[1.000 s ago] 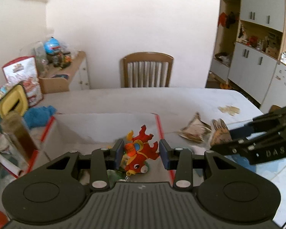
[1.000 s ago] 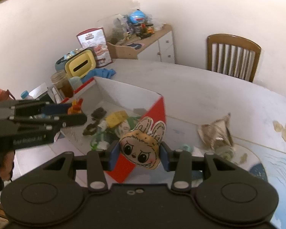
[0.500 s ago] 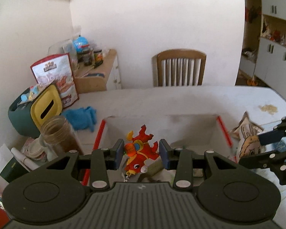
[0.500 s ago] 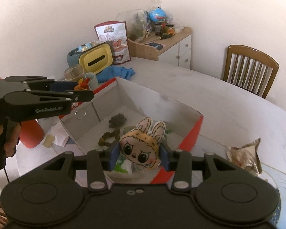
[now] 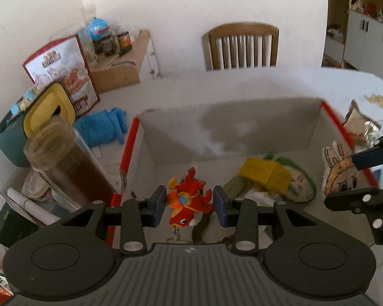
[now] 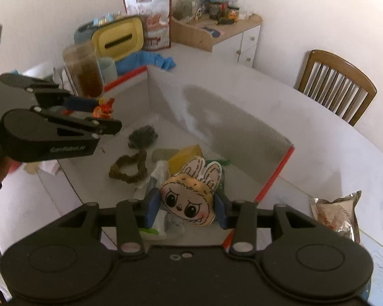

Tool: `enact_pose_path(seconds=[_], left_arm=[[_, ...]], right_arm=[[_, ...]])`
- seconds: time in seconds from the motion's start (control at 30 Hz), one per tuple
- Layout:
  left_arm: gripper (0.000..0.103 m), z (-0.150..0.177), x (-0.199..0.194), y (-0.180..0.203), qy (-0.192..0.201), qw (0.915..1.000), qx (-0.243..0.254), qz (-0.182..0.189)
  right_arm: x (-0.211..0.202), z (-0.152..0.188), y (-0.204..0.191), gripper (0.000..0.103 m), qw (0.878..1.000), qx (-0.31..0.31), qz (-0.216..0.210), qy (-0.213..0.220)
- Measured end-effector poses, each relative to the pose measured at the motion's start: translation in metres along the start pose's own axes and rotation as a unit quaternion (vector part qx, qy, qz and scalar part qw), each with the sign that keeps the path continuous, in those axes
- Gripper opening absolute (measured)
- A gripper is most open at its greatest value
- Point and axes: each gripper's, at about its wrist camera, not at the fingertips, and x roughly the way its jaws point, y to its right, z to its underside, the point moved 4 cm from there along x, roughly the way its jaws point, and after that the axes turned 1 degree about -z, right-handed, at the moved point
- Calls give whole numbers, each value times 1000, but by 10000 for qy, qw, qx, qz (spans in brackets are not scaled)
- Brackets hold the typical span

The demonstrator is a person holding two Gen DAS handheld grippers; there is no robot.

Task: Organize objects
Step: 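Carry the red fish with the left gripper while the right carries the bunny doll to the box, then lower the red fish and bunny doll into the box with both grippers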

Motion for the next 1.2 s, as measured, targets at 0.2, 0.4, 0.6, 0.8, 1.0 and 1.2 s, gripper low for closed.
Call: enact_pose_path(seconds=[0.2,0.4,0.6,0.8,1.0,1.2], left_arm=[[39,8,25,0,-354,9993,109,-48],[39,13,43,2,-646,9977,194,-36],[40,11,58,-1,-931,9956,94,80],[40,10,71,-2,-1294,9914,81,202],[40,12,82,-1,-1561,9875,88,205],[48,12,82,-3,-1534,9879,-55,213]], right_arm=[[17,1,-8,43,9997,-142,101,-159],[34,1,-12,43,9990,-230,168,-354],[47,4,-14,43,9983,-236,212,-495],[56,6,-13,43,9979,-167,179,-595],[61,6,-14,44,9978,-115,151,-637],[59,6,-12,45,9981,-61,28,-617]])
